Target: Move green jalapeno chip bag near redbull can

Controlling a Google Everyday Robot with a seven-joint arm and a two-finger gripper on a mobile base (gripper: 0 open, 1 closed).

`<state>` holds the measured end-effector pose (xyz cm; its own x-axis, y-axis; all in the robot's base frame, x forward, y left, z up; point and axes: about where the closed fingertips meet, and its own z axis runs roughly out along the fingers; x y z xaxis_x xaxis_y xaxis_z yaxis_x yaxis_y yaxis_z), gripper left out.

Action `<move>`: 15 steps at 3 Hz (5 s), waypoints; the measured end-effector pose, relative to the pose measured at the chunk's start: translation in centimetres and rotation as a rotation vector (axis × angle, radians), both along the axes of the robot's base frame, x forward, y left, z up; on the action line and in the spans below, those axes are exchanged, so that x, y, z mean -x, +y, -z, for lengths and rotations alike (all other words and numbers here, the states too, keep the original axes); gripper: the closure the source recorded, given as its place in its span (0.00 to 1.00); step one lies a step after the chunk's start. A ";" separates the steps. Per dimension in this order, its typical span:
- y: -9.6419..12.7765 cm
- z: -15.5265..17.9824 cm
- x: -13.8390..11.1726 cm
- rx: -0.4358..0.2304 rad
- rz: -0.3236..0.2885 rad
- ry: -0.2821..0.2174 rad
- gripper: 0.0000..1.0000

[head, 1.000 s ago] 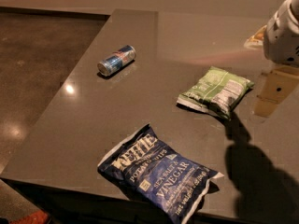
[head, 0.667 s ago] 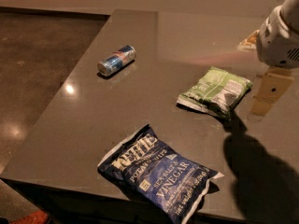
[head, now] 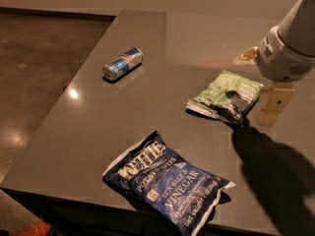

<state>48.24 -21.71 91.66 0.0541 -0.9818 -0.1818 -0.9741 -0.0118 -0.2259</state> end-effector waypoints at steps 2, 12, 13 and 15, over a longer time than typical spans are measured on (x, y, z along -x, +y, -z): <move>0.7 3.7 -0.4 0.032 -0.139 0.026 0.00; 14.8 1.8 -10.6 -0.059 -0.406 -0.158 1.00; 16.7 1.3 -11.2 -0.100 -0.465 -0.192 1.00; 20.6 1.0 -13.8 -0.161 -0.530 -0.287 0.97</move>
Offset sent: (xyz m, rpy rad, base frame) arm 0.0029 0.0113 -0.0596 -0.0416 0.0529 0.1872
